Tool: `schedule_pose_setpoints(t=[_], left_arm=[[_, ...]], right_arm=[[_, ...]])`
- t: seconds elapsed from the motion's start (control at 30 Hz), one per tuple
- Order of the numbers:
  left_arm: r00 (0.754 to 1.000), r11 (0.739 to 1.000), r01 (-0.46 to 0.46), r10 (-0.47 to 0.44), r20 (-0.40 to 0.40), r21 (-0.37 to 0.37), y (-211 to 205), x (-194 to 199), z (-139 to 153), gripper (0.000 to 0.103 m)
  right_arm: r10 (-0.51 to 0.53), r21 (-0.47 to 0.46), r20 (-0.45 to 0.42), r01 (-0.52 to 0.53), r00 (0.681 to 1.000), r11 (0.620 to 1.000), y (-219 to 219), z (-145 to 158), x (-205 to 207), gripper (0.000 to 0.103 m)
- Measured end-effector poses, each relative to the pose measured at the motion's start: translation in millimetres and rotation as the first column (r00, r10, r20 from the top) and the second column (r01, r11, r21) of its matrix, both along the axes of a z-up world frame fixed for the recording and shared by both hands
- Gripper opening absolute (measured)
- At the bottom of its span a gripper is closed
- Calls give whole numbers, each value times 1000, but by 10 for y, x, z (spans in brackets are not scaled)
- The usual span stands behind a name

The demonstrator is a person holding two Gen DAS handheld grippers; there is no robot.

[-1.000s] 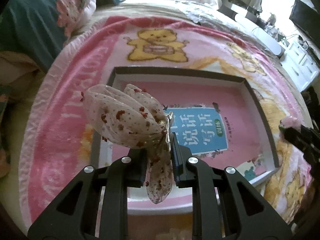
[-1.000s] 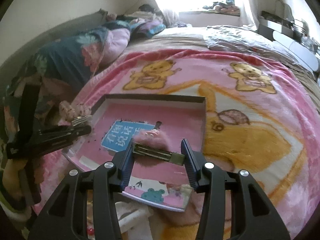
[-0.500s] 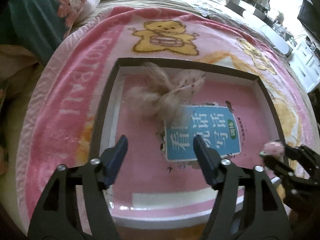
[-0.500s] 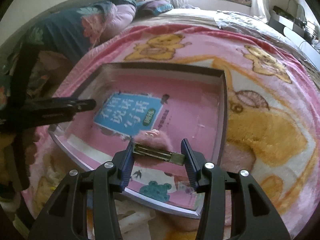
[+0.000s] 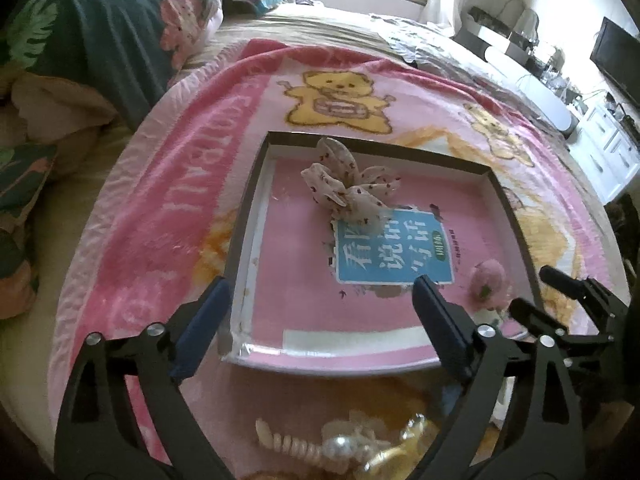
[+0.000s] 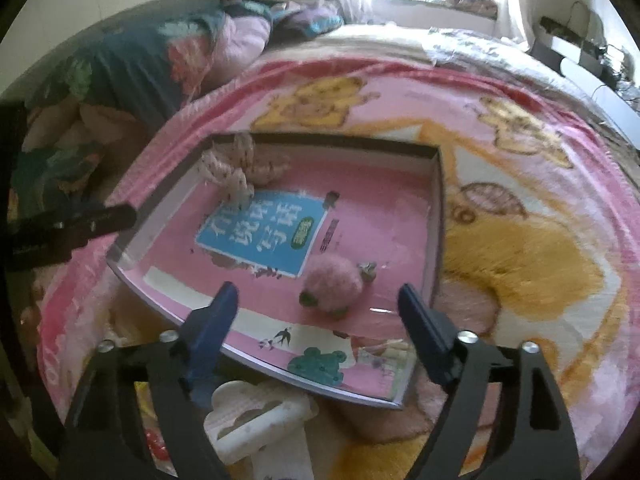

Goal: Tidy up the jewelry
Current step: 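Lift both open grippers away from the box back over the loose accessories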

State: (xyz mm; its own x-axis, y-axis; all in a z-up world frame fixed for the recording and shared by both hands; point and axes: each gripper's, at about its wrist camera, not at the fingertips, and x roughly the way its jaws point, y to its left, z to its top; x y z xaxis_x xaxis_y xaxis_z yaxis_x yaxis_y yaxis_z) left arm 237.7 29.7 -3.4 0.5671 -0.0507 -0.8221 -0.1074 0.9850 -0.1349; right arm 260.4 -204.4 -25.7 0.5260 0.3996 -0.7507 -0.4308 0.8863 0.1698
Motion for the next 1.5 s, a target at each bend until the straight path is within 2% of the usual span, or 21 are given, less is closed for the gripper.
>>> schedule_pose_setpoints(t=[0.4,0.6,1.07,1.5], left_arm=[[996,999,11,-7,88,-48,-42,-418,393,93],[991,997,26,-16,132,-69,-26,-650,593,93],[983,996,40,-24,184,-82,5,-1103,792,93],[984,994,45,-27,174,-98,61,-1444,705,93]], right_arm=[[-90,120,126,75,988,990,-463,635,-475,94],[-148,177,150,120,978,977,-698,837,-788,96],[-155,161,213,122,965,979,-750,1156,-1329,96],[-105,126,227,77,968,989,-633,1158,-1634,97]])
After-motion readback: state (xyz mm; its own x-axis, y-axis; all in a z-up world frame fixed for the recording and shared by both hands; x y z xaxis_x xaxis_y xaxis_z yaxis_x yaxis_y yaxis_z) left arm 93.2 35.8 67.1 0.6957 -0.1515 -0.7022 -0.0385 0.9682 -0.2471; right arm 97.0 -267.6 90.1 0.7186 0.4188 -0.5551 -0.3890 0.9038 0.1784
